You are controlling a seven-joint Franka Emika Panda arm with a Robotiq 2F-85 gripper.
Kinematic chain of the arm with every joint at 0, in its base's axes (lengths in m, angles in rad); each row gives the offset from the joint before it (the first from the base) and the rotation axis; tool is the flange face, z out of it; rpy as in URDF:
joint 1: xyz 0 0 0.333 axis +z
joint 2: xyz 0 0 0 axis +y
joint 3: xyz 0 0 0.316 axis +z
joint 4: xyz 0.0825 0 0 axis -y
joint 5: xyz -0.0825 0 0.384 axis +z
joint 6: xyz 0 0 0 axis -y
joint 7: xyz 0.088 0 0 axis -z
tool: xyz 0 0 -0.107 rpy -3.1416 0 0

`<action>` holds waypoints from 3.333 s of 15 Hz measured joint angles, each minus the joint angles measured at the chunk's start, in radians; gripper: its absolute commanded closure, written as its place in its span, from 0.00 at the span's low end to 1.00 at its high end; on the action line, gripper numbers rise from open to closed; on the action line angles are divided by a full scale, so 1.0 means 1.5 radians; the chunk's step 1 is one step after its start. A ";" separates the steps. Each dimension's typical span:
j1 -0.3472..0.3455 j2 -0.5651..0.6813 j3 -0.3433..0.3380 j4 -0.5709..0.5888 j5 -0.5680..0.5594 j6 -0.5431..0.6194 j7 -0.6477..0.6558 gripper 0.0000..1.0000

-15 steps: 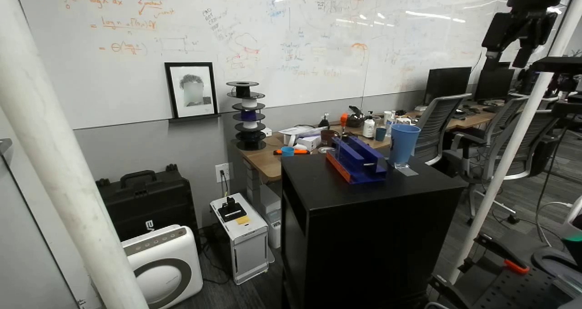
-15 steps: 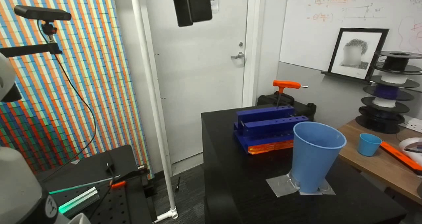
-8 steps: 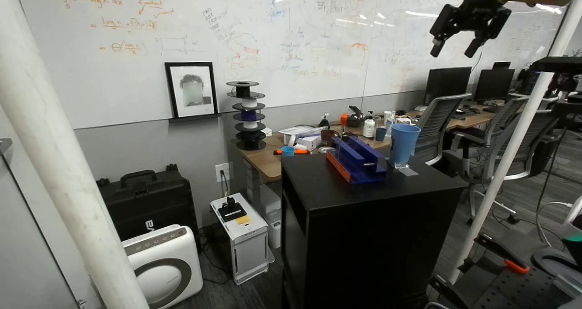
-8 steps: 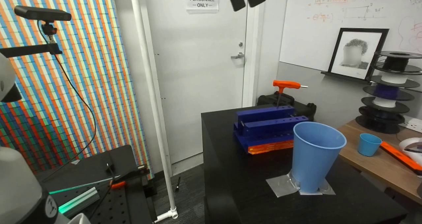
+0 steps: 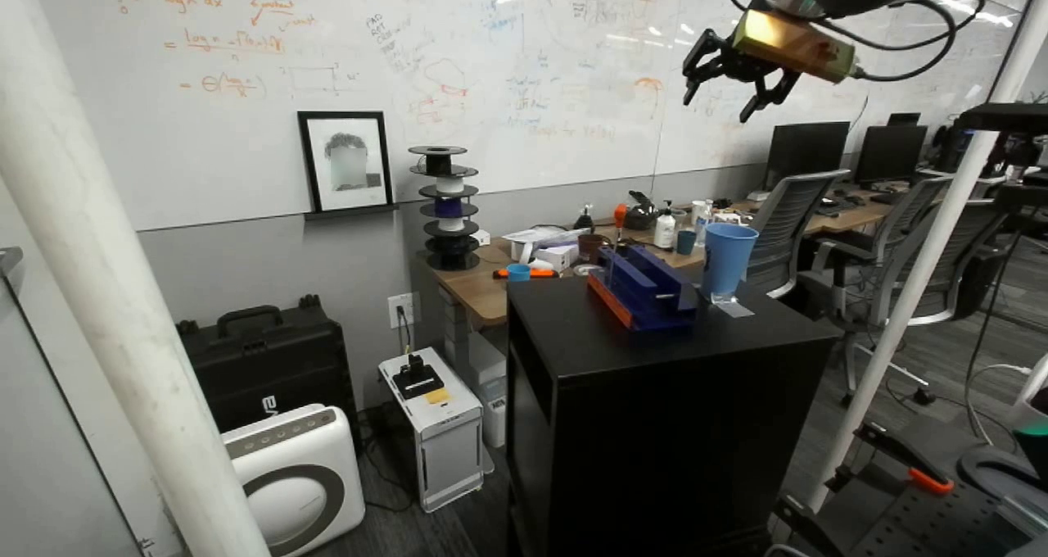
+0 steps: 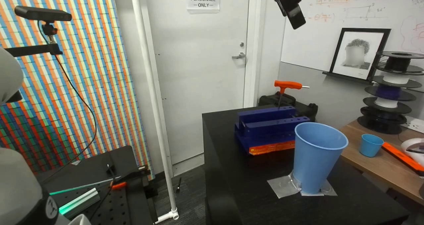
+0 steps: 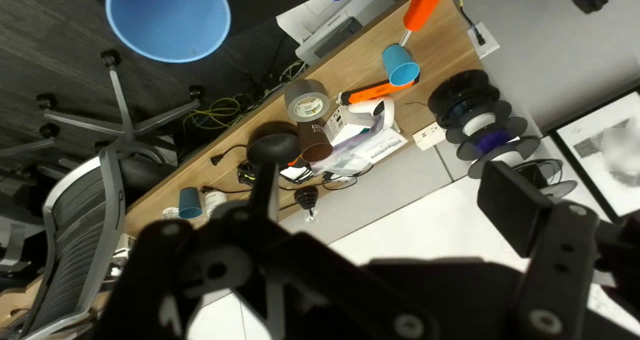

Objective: Put the wrench inside the large blue cup

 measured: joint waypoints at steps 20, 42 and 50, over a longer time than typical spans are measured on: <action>0.147 0.382 -0.078 0.257 0.060 -0.048 0.077 0.00; 0.191 0.443 -0.130 0.286 0.057 -0.082 0.071 0.97; 0.195 0.394 -0.130 0.288 0.057 -0.093 0.049 0.97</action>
